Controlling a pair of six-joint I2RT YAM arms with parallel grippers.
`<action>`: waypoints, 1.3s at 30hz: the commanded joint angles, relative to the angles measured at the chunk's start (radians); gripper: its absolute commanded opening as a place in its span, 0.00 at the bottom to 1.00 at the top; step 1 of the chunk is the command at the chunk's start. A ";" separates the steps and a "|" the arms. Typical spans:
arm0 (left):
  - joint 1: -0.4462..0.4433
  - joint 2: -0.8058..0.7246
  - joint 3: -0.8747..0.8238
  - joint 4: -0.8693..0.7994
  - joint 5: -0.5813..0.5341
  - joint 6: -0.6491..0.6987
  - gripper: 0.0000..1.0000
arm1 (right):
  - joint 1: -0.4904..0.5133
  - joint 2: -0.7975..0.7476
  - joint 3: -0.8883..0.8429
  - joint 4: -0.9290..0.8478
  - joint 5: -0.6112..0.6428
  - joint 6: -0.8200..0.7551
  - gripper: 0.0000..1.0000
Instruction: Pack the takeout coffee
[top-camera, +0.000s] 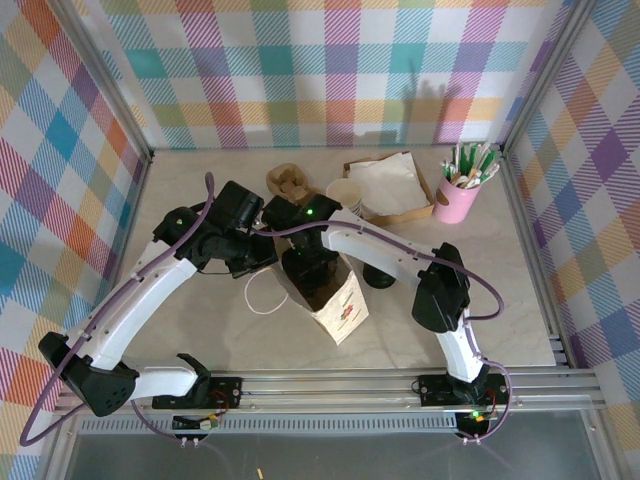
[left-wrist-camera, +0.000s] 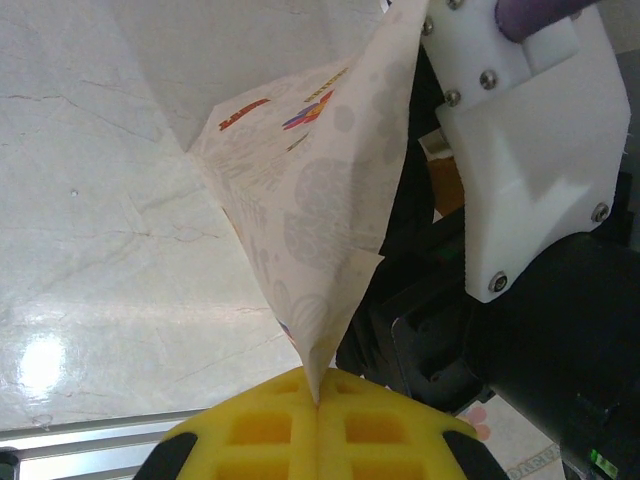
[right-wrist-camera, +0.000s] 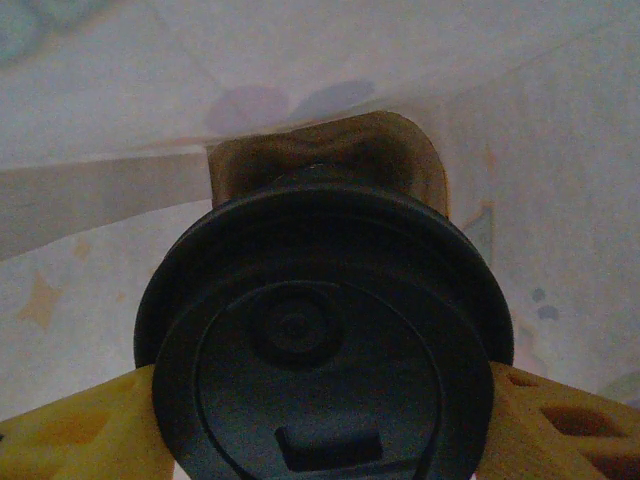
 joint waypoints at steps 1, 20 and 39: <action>0.000 0.000 0.011 -0.022 0.020 0.010 0.04 | -0.011 0.068 0.021 -0.035 -0.040 0.030 0.01; -0.001 -0.010 -0.010 -0.024 0.012 -0.012 0.04 | -0.014 0.063 0.161 -0.105 -0.035 0.042 0.57; -0.011 -0.013 -0.025 -0.025 -0.004 -0.038 0.03 | 0.004 0.046 0.085 -0.067 -0.053 0.031 0.51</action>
